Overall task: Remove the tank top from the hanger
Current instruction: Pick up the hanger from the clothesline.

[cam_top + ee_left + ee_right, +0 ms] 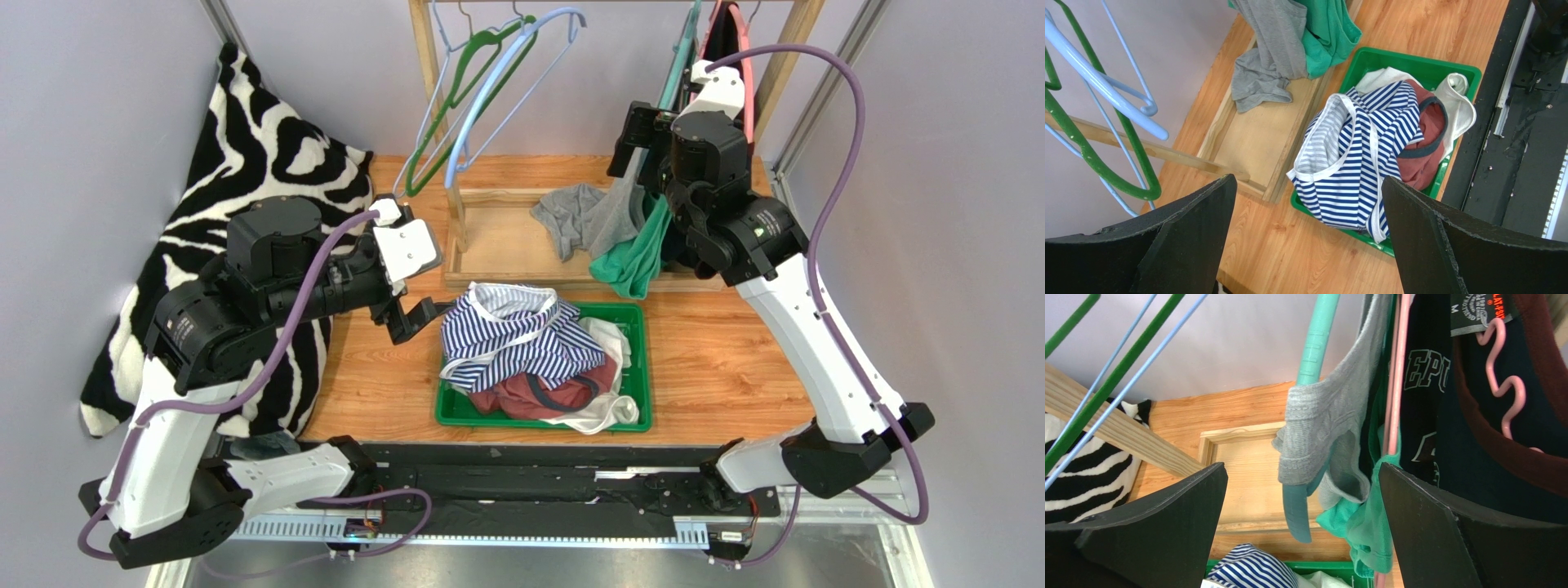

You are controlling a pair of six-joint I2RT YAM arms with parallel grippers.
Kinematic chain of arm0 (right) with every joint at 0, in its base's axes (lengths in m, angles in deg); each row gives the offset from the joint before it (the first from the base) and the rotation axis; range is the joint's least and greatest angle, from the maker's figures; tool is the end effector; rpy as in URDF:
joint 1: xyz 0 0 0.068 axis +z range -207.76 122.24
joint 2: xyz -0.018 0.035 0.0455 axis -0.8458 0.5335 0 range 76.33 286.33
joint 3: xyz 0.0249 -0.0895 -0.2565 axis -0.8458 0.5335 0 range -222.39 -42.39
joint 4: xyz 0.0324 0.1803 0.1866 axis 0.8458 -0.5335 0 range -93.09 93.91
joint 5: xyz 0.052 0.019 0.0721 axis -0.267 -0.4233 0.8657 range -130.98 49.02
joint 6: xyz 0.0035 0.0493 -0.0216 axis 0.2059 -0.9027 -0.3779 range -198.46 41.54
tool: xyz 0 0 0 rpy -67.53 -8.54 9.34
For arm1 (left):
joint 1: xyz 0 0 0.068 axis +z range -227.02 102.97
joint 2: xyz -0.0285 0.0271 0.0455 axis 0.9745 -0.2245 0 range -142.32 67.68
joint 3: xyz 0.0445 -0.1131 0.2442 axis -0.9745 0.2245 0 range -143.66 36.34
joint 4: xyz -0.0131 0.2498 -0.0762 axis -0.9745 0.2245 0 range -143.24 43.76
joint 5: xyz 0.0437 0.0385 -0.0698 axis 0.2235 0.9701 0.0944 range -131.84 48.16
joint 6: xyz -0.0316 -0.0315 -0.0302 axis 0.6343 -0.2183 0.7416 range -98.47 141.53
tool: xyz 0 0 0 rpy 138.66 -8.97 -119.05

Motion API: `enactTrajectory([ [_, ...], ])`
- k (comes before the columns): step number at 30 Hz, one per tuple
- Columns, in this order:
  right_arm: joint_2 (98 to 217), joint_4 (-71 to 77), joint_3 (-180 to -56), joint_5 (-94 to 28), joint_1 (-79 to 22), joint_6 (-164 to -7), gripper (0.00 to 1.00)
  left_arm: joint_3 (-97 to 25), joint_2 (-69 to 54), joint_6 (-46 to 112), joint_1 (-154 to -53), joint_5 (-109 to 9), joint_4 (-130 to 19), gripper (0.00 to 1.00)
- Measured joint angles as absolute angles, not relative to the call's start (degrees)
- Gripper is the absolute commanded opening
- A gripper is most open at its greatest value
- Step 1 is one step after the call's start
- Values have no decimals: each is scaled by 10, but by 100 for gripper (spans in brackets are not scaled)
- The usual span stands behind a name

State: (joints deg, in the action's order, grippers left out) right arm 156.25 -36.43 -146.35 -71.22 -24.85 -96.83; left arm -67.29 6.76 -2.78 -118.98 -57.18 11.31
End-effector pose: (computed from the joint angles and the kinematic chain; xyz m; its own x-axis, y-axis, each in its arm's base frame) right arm 0.2395 0.1337 0.4986 -0.2435 0.1665 -0.9555 0.0141 0.9857 0.1682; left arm 0.0916 -0.0950 0.5143 0.0886 0.4544 -0.8864 0.8678 0.4016 0.2926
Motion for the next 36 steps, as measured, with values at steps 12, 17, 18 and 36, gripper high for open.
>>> enactTrajectory([
  [12,1552,-384,-1462,-709,-316,-952,100,-664,83,-28,-1188,-573,113,97],
  [17,1536,-387,-1464,-703,-316,-950,100,-663,85,-28,-1185,-576,113,97],
  [18,1532,-387,-1468,-700,-309,-949,100,-662,85,-28,-1185,-578,113,97],
  [36,1627,-388,-1593,-701,-258,-908,100,-653,91,-25,-1174,-591,113,98],
])
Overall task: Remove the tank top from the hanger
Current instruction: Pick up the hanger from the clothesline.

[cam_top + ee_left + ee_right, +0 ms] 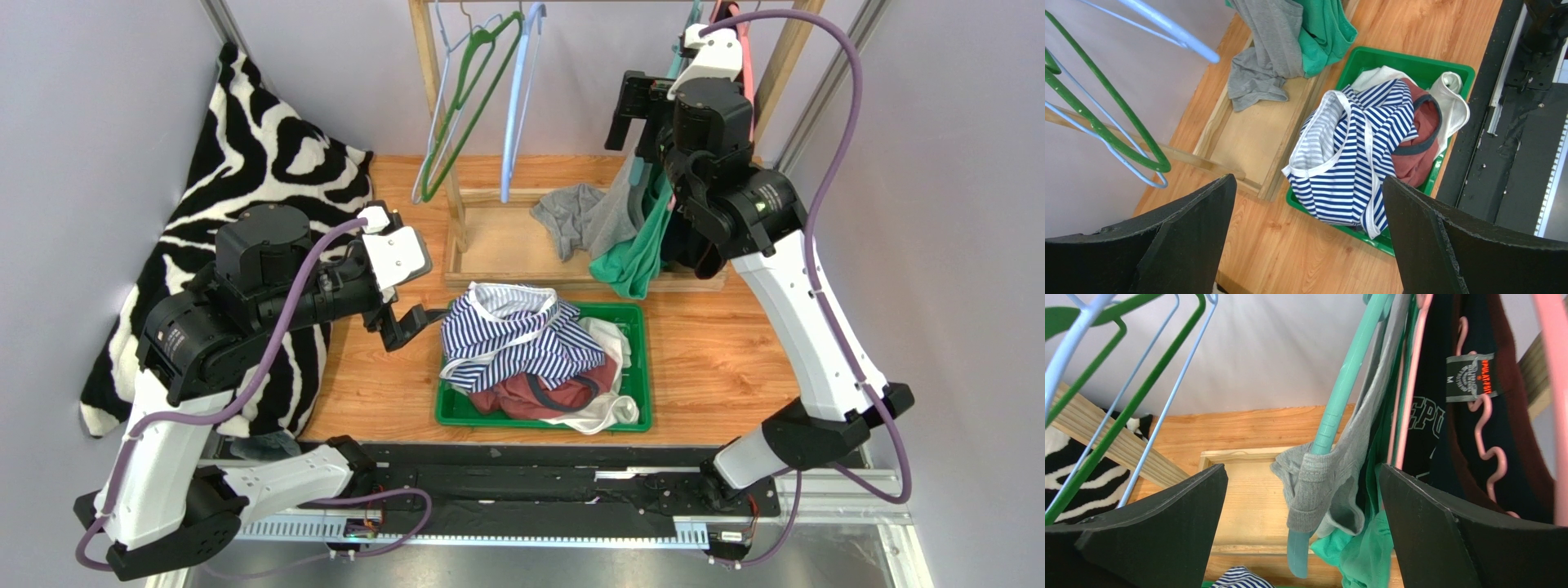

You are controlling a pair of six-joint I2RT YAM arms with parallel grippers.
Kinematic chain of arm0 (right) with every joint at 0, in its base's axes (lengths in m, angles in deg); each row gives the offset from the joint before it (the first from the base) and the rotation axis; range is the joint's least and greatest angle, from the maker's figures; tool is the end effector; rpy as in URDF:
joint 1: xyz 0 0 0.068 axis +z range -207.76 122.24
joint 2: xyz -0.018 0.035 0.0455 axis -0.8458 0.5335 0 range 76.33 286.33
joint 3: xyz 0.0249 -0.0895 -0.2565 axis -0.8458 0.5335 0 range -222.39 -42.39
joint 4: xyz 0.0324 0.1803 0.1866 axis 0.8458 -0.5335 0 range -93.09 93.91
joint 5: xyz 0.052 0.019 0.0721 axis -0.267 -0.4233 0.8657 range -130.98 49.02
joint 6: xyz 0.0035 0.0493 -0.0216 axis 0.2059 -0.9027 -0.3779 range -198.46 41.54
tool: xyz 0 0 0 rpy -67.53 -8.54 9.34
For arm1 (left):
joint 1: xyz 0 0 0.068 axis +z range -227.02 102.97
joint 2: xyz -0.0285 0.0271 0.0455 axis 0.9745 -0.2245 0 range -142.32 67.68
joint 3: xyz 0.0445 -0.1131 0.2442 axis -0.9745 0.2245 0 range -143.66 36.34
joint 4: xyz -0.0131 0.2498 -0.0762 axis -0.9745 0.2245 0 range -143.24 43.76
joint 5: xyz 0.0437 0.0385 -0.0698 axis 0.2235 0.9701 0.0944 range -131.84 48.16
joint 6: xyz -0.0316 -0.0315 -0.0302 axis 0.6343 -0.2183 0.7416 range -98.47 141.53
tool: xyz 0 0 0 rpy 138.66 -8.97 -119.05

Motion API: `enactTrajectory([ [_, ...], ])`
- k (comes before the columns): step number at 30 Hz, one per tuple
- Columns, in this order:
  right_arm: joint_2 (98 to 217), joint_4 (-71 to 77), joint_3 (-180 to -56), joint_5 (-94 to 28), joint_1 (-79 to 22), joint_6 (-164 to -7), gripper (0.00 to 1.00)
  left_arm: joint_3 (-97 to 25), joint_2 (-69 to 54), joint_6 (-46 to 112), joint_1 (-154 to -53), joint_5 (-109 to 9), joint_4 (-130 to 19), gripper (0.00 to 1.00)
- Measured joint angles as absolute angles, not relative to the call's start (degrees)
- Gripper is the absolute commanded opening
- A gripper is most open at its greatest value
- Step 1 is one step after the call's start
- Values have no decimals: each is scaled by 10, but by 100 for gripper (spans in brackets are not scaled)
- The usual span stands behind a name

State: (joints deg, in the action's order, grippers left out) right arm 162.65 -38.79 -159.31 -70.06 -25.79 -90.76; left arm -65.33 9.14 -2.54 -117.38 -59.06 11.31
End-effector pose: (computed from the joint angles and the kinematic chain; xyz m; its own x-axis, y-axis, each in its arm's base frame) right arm 0.2520 0.1369 0.5313 -0.1863 0.1030 -0.9771 -0.0201 0.9939 0.1086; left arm 0.0851 -0.0861 0.5106 0.0839 0.4400 -0.8941 0.8699 0.4053 0.2811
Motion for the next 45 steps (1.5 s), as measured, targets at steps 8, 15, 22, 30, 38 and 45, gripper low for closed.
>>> enactTrajectory([
  [8,1653,-397,-1600,-701,-258,-909,84,-652,94,-25,-1173,-593,113,98],
  [15,1667,-402,-1603,-719,-259,-906,55,-645,100,-25,-1173,-593,113,98],
  [22,1683,-405,-1614,-734,-282,-896,22,-644,100,-25,-1173,-593,113,98],
  [30,1663,-405,-1574,-731,-325,-891,0,-644,99,-25,-1172,-594,113,98],
  [38,1584,-363,-1490,-662,-397,-877,0,-644,92,-25,-1172,-596,113,99],
  [45,1574,-357,-1482,-574,-445,-864,0,-644,90,-24,-1171,-598,113,99],
])
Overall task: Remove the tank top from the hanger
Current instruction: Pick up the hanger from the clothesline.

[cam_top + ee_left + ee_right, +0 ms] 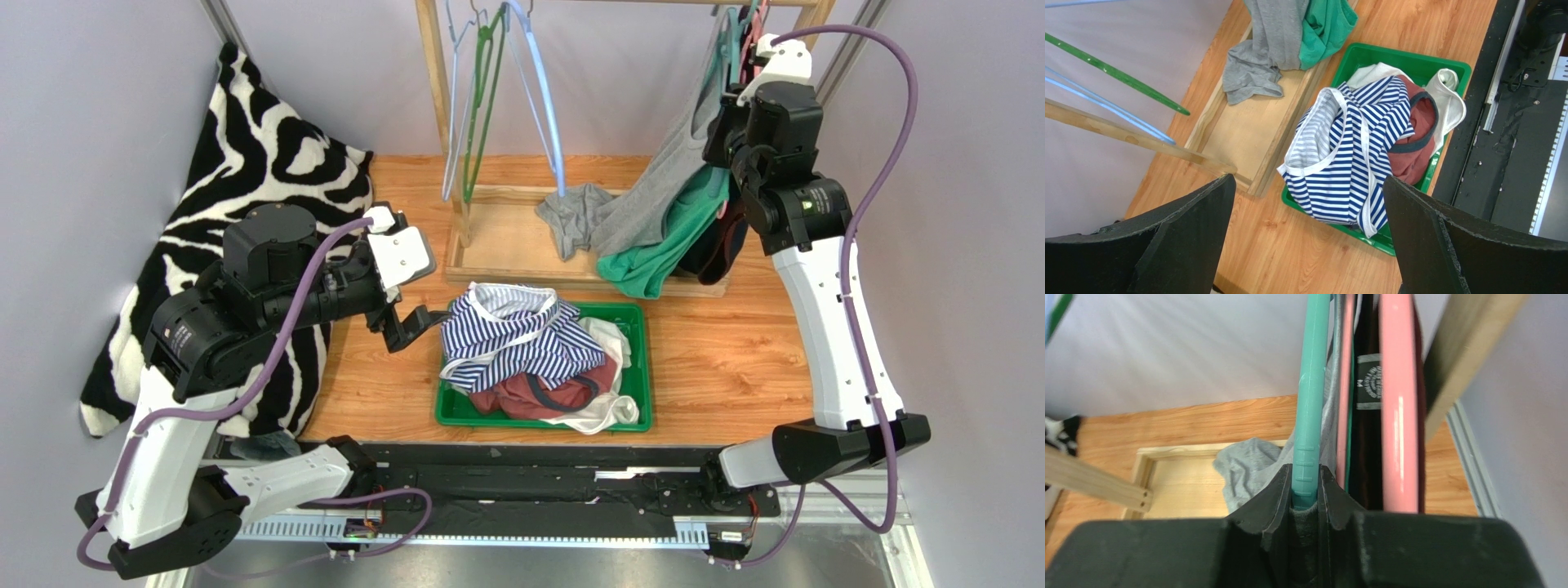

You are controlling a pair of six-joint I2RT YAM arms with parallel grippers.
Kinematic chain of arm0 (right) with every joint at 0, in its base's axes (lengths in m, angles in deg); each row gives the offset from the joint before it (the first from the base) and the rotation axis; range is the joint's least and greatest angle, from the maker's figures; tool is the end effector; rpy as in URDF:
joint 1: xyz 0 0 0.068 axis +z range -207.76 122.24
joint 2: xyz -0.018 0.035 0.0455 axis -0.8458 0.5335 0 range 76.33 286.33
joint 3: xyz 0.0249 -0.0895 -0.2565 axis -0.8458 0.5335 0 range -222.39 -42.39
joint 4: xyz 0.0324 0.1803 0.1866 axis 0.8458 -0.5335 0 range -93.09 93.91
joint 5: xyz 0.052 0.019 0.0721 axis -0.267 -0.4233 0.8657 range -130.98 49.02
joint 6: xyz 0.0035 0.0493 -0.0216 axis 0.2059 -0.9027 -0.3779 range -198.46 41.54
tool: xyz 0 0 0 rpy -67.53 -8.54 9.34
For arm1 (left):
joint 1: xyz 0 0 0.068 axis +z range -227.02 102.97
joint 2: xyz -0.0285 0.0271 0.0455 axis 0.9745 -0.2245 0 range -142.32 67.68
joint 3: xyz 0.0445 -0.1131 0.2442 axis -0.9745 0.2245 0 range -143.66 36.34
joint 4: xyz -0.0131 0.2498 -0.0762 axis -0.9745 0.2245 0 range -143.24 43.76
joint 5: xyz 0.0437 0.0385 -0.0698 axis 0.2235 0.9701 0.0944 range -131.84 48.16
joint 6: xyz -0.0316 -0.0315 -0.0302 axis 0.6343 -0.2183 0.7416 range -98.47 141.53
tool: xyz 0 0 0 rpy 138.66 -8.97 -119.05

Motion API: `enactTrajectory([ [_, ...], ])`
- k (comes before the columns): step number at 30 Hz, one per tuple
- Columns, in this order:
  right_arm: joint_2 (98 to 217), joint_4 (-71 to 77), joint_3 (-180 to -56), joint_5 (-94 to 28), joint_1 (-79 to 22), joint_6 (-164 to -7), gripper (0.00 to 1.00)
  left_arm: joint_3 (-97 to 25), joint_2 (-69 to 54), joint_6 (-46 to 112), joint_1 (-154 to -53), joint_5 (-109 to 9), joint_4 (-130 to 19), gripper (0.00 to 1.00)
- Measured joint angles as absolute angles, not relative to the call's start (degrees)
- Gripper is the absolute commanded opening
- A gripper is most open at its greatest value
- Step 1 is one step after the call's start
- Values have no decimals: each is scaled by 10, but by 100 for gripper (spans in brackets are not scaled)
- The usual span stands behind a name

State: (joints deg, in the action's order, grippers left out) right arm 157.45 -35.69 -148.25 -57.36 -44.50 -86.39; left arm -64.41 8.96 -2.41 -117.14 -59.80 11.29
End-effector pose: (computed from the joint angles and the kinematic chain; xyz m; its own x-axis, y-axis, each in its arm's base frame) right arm 0.2761 0.0547 0.5036 -0.2409 0.0791 -0.9673 0.0794 0.9949 0.0616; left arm 0.0881 -0.0885 0.5065 0.0697 0.4461 -0.8923 0.8780 0.3971 0.2672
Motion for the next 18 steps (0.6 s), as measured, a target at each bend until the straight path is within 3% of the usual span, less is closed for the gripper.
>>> enactTrajectory([
  [9,1608,-318,-1517,-390,-447,-841,0,-644,90,-23,-1171,-598,113,99],
  [18,1608,-322,-1538,-316,-447,-828,0,-644,89,-23,-1171,-598,113,99],
])
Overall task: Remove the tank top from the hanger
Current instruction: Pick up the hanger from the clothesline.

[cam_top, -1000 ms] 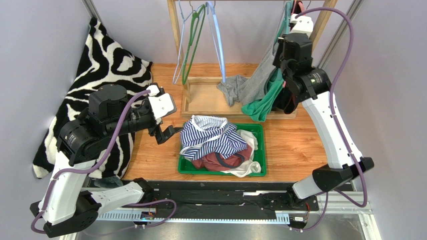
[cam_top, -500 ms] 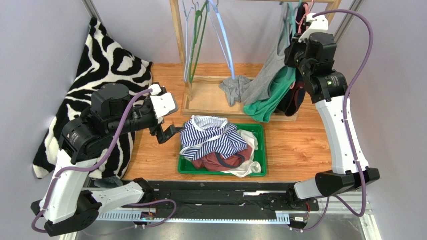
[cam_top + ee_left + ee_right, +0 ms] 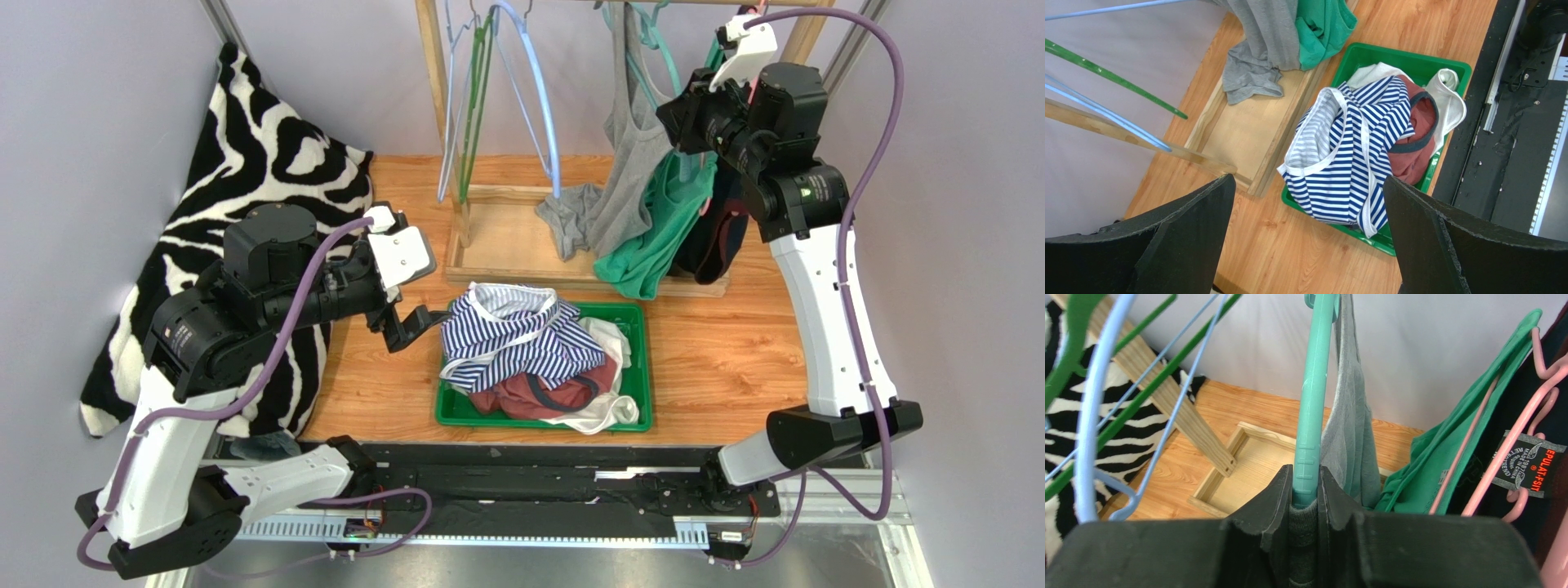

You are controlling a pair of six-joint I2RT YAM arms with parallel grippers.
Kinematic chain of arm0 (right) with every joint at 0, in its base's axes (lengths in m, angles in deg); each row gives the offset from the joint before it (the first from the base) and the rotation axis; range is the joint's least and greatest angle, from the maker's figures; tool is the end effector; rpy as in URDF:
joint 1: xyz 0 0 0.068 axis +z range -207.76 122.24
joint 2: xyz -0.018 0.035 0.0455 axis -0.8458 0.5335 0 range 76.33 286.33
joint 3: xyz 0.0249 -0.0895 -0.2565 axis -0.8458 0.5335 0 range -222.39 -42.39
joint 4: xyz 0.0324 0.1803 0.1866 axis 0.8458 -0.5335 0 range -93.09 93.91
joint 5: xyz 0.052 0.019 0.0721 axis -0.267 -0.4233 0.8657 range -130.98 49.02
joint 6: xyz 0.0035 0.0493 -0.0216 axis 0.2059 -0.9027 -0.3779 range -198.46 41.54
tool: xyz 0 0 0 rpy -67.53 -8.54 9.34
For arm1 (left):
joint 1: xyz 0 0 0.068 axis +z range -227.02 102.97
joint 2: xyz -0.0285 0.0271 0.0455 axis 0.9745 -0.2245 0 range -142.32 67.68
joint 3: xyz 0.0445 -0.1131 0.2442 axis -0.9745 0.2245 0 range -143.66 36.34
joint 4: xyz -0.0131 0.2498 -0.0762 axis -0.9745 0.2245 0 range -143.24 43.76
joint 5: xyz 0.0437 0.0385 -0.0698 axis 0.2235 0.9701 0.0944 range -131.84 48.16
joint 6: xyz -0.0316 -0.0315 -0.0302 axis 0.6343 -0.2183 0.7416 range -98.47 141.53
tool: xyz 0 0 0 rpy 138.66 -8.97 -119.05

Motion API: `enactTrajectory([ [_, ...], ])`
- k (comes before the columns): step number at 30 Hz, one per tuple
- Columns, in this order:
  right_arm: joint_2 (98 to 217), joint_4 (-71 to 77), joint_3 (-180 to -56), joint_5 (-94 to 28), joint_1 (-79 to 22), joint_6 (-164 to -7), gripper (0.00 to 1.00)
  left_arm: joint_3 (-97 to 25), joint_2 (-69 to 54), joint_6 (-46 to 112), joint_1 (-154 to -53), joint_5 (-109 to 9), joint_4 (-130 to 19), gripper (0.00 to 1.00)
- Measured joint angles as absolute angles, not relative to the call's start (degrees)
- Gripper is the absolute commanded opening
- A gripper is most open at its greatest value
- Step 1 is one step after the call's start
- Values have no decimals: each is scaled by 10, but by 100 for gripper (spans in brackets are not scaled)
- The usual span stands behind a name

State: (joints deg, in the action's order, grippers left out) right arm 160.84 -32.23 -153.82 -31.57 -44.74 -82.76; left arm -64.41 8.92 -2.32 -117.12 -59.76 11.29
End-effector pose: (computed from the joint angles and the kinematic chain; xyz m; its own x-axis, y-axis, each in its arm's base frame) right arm 0.2850 0.0719 0.5232 -0.1839 0.0333 -0.9824 -0.3665 0.9250 0.1000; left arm 0.0883 -0.0887 0.5064 0.0676 0.4461 -0.8924 0.8778 0.3985 0.2657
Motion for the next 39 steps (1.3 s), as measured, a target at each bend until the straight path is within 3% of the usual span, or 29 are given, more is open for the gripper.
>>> enactTrajectory([
  [6,1565,-300,-1526,-271,-448,-848,0,-644,86,-23,-1171,-598,113,99],
  [12,1473,-287,-1421,-234,-440,-868,0,-644,86,-21,-1171,-597,113,99],
  [19,1451,-311,-1352,-218,-401,-866,0,-644,87,-19,-1171,-595,113,99],
  [28,1392,-347,-1384,-220,-398,-871,0,-644,87,-19,-1171,-593,113,99],
  [39,1289,-228,-1521,-181,-398,-916,0,-644,87,-19,-1171,-589,113,99],
])
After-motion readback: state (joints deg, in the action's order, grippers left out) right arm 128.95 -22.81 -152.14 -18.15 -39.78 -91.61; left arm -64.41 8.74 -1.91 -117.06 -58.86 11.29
